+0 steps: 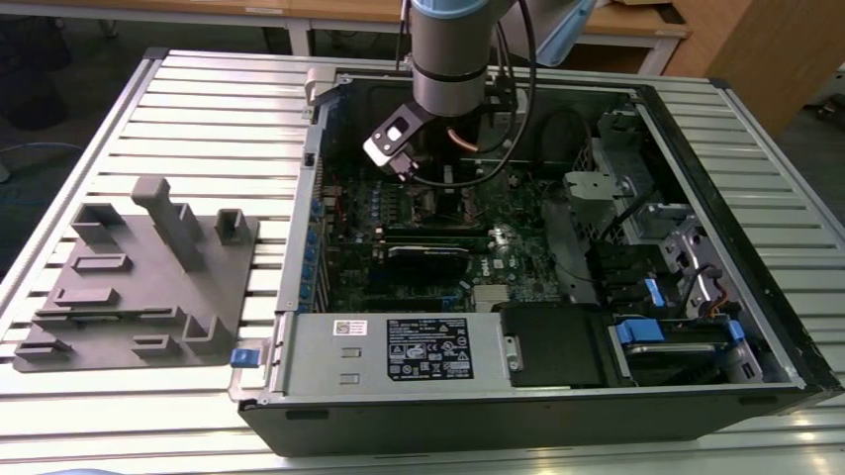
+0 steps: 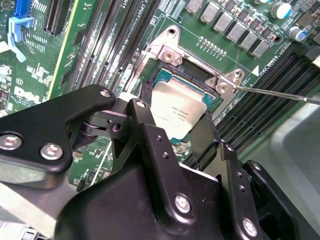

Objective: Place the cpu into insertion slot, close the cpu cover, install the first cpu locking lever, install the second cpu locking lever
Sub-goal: 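Place the cpu into insertion slot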

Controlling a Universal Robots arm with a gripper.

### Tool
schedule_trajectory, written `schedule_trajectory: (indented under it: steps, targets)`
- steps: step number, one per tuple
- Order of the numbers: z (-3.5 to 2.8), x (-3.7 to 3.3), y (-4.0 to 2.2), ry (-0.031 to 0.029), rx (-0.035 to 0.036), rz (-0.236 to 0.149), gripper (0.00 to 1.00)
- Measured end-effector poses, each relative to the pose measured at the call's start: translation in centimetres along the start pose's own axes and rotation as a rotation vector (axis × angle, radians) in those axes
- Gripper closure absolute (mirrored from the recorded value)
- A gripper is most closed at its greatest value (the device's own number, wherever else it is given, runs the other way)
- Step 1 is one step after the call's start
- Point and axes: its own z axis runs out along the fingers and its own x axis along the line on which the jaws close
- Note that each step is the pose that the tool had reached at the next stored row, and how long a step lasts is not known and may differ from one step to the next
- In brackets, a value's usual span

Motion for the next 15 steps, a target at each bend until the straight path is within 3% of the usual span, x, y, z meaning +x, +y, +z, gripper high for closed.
schedule_trajectory:
  steps: [15]
  targets:
    - [0.21, -0.09, -0.05, -0.0004, 0.0002, 0.001, 0.46]
